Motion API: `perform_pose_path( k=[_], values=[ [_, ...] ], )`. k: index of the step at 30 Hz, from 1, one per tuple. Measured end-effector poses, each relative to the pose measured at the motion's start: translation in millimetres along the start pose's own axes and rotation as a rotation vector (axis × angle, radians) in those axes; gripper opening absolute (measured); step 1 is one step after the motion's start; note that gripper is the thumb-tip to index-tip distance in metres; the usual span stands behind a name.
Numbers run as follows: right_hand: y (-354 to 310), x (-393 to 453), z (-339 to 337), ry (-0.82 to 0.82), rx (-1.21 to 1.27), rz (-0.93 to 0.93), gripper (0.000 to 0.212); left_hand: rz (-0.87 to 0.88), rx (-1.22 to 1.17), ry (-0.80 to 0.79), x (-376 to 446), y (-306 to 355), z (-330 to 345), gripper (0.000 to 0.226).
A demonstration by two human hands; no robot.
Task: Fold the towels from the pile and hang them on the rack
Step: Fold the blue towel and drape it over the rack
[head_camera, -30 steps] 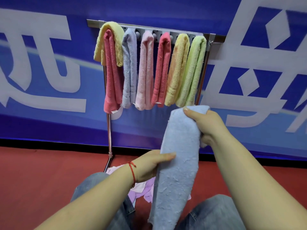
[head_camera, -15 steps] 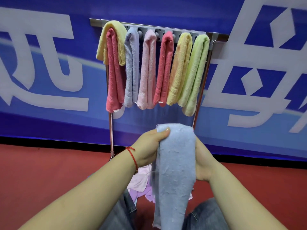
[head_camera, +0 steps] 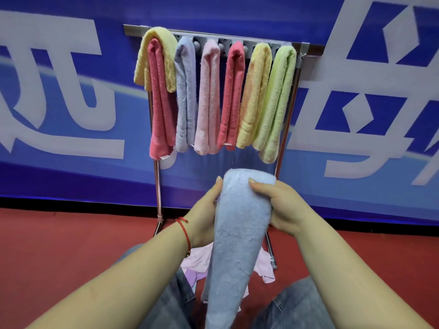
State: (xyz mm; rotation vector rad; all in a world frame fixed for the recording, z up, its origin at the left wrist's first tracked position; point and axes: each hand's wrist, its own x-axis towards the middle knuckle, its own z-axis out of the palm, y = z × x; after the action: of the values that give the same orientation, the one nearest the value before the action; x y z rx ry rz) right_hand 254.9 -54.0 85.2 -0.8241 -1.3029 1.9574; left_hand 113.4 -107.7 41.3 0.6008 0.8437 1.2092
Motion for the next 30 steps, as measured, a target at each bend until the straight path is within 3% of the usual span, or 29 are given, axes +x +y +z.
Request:
perform_pose_path(
  k=[2,5,10,13,15,17,19,21,24,26,28,30],
  values=[
    [-3.5,0.7,0.3,0.039,0.006,-0.025,0.026,0.048,0.058,0.001,0.3,-6.6,-1.5,0.058],
    [-7.3,0.3,-2.1,0.062,0.066,-0.038,0.024,0.118,0.332,0.09,2.2,-6.6,-7.2,0.035],
    [-4.7,2.9,-12.4,0.078,0.096,0.018,0.04,0.121,0.442,0.111,3.6,-5.8,-15.7,0.032],
    [0.8,1.8,-20.2,-0.04,-0.07,0.158,0.057,0.143,0.388,0.146,3.4,-2.2,-14.9,0.027],
    [6.7,-1.8,-26.0,-0.165,-0.156,0.22,0.054,0.173,0.318,0.158,1.6,6.4,-13.2,0.027],
    [14.3,-3.5,-29.8,-0.273,-0.153,0.199,0.046,0.191,0.28,0.186,-0.8,16.4,-11.9,0.026],
    [18.8,-2.7,-28.6,-0.307,-0.197,0.144,0.053,0.206,0.277,0.205,-2.4,24.3,-11.3,0.025],
    [24.2,0.9,-24.6,-0.203,-0.356,0.05,0.044,0.214,0.254,0.195,-3.2,29.6,-10.9,0.025],
    [32.2,9.3,-19.4,0.132,-0.556,-0.101,0.019,0.246,0.235,0.154,-5.7,35.5,-9.3,0.024],
    [35.9,15.6,-18.5,0.282,-0.662,-0.206,0.034,0.264,0.216,0.113,-8.6,39.4,-7.1,0.023],
    [34.8,19.1,-13.2,0.263,-0.696,-0.269,0.047,0.269,0.194,0.068,-11.0,43.9,-4.6,0.023],
    [31.0,20.0,-5.4,0.159,-0.756,-0.31,0.041,0.262,0.192,0.024,-13.7,49.2,-1.0,0.023]
  ],
)
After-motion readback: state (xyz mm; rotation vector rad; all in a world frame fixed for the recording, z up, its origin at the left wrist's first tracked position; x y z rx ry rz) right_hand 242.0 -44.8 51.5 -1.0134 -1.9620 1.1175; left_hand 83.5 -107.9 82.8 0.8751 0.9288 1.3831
